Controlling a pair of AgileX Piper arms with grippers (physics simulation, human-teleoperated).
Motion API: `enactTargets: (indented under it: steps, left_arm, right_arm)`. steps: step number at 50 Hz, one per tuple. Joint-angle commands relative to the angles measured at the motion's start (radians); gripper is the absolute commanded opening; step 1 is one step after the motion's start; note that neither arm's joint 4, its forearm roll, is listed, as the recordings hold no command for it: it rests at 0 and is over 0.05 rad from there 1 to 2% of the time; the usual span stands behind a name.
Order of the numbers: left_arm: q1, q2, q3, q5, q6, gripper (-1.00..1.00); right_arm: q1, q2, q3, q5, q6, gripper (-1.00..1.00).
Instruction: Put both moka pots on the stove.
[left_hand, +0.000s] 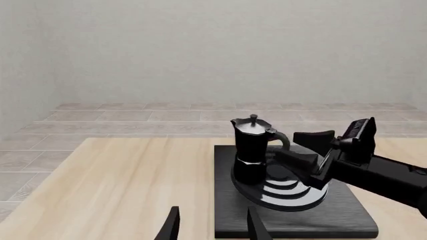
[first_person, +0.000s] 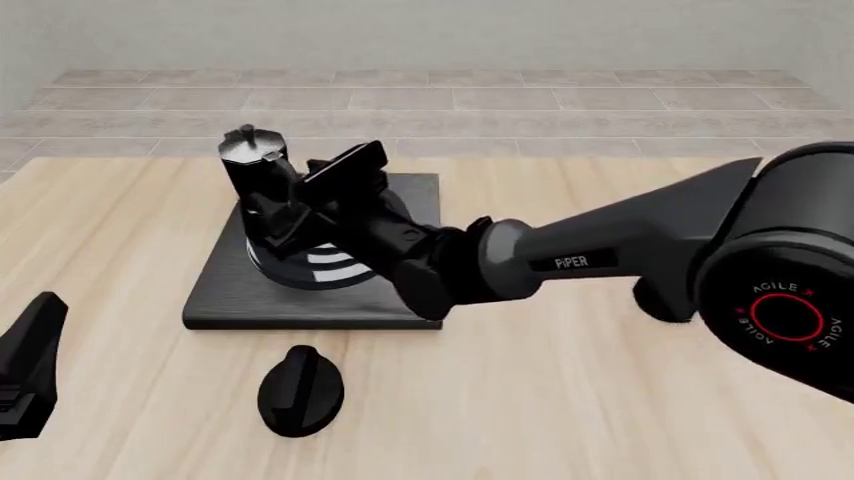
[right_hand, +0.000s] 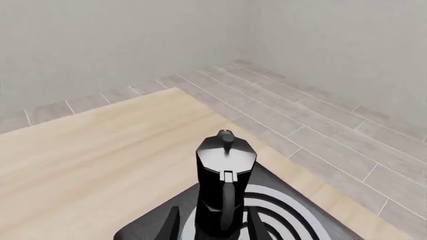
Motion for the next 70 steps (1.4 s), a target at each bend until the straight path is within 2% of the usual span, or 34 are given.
enactTargets:
  steps: [1, 22, 25, 27, 28, 30, 33, 40, 50, 57, 59, 67, 69, 70]
  left_arm:
    - [0.000, 0.000, 0.000, 0.000, 0.000, 1.00]
    - [0.000, 0.000, 0.000, 0.000, 0.000, 1.00]
    - [0.000, 0.000, 0.000, 0.000, 0.000, 1.00]
    - [0.000, 0.000, 0.000, 0.000, 0.000, 1.00]
    - [0.000, 0.000, 0.000, 0.000, 0.000, 1.00]
    - [0.000, 0.000, 0.000, 0.000, 0.000, 1.00]
    - [0.000, 0.000, 0.000, 0.000, 0.000, 1.00]
    - [0.000, 0.000, 0.000, 0.000, 0.000, 1.00]
    - [0.000, 0.000, 0.000, 0.000, 0.000, 1.00]
    - [0.000, 0.000, 0.000, 0.000, 0.000, 1.00]
    - [0.000, 0.000, 0.000, 0.000, 0.000, 1.00]
    - [0.000, 0.000, 0.000, 0.000, 0.000, 1.00]
    - [0.000, 0.000, 0.000, 0.000, 0.000, 1.00]
    - [0.000, 0.000, 0.000, 0.000, 0.000, 1.00]
  right_arm:
    - [0.001, -0.042, 0.040, 0.002, -0.005, 1.00]
    - [-0.012, -0.152, 0.141, -0.030, -0.002, 1.00]
    - [-0.016, -0.177, 0.168, -0.044, -0.017, 1.00]
    - [-0.005, -0.198, 0.209, -0.080, -0.063, 1.00]
    - [-0.012, -0.195, 0.207, -0.067, -0.041, 1.00]
    - [-0.023, -0.206, 0.227, -0.082, -0.068, 1.00]
    - [-0.045, -0.241, 0.245, -0.079, -0.045, 1.00]
    - [-0.063, -0.319, 0.285, -0.061, -0.047, 1.00]
    - [-0.089, -0.388, 0.360, -0.085, -0.064, 1.00]
    - [-0.146, -0.440, 0.400, -0.102, -0.060, 1.00]
    - [-0.178, -0.473, 0.425, -0.111, -0.044, 1.00]
    - [-0.260, -0.589, 0.537, -0.143, -0.036, 1.00]
    - [-0.290, -0.634, 0.574, -0.143, -0.005, 1.00]
    - [-0.294, -0.646, 0.588, -0.147, -0.014, 1.00]
